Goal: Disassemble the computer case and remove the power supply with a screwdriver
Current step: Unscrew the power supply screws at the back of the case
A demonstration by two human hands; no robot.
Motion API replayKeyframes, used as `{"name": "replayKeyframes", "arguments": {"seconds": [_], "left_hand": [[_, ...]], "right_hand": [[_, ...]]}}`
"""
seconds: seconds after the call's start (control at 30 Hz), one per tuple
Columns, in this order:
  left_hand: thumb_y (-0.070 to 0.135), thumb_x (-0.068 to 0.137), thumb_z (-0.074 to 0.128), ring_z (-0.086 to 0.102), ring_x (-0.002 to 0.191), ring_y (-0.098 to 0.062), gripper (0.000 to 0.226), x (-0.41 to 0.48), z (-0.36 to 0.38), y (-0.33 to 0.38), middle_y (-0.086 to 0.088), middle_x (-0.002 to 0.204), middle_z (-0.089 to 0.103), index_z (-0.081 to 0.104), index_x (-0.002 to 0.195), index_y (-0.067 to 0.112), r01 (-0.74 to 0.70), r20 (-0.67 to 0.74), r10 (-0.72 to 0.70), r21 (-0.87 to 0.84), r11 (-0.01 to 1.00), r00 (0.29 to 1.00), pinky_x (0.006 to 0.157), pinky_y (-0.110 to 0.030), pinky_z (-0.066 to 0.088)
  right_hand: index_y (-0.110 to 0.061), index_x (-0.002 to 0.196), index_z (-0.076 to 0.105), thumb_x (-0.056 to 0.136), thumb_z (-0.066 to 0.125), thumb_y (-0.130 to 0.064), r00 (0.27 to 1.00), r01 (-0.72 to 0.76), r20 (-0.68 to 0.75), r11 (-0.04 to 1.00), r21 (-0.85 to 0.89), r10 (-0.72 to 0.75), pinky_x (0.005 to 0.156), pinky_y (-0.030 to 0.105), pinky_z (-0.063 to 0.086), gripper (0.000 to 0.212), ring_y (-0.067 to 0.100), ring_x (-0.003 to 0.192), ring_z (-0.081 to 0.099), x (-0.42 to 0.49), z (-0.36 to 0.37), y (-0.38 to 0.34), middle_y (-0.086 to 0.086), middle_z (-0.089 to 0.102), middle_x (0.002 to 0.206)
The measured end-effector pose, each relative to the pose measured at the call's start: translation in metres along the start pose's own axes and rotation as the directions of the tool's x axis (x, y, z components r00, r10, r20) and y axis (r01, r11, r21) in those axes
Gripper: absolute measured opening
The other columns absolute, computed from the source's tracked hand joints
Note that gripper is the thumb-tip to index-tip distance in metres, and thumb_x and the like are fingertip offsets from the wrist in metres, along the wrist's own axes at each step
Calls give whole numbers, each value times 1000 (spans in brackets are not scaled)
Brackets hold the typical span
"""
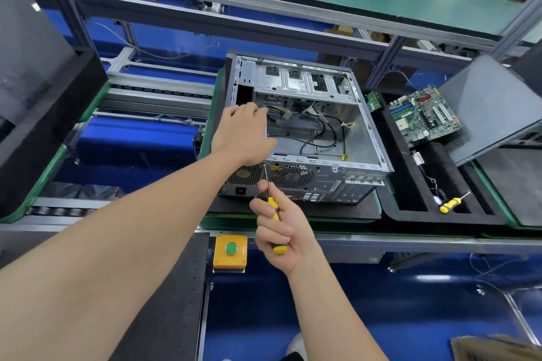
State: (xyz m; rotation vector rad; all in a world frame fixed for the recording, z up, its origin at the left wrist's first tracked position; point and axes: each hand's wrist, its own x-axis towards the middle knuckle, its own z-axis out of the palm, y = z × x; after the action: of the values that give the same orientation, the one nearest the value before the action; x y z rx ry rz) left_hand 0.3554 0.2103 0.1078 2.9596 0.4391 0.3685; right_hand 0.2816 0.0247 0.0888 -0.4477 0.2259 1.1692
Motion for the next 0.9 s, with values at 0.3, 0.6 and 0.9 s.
{"name": "replayKeyframes", "arguments": {"seconds": [0.3,0.6,0.9], "left_hand": [[55,86,48,42,130,-25,69,0,3,1,-2,139,50,43,147,22,2,-1,-2,-12,1000,1000,116,-41,26],[56,86,48,42,131,-25,69,1,4,0,-1,139,50,44,146,23,0,5,0,-18,1000,1000,115,-41,26],[61,87,48,41,134,-25,73,2,3,0,0,142,49,40,150,24,0,7,0,-4,1000,1000,116,-40,25]], "right_hand": [[-14,98,53,112,37,-28,844,31,-225,463,-886,-487,38,25,29,26,18,40,32,3,11,-2,2,44,61],[-27,87,40,111,37,-37,585,-278,86,-299,-913,-806,50,35,32,26,22,60,51,13,9,17,2,56,71],[-7,101,69,101,45,-18,877,-13,-309,624,-781,-368,44,26,37,26,17,45,42,-1,7,-12,3,55,65]]}}
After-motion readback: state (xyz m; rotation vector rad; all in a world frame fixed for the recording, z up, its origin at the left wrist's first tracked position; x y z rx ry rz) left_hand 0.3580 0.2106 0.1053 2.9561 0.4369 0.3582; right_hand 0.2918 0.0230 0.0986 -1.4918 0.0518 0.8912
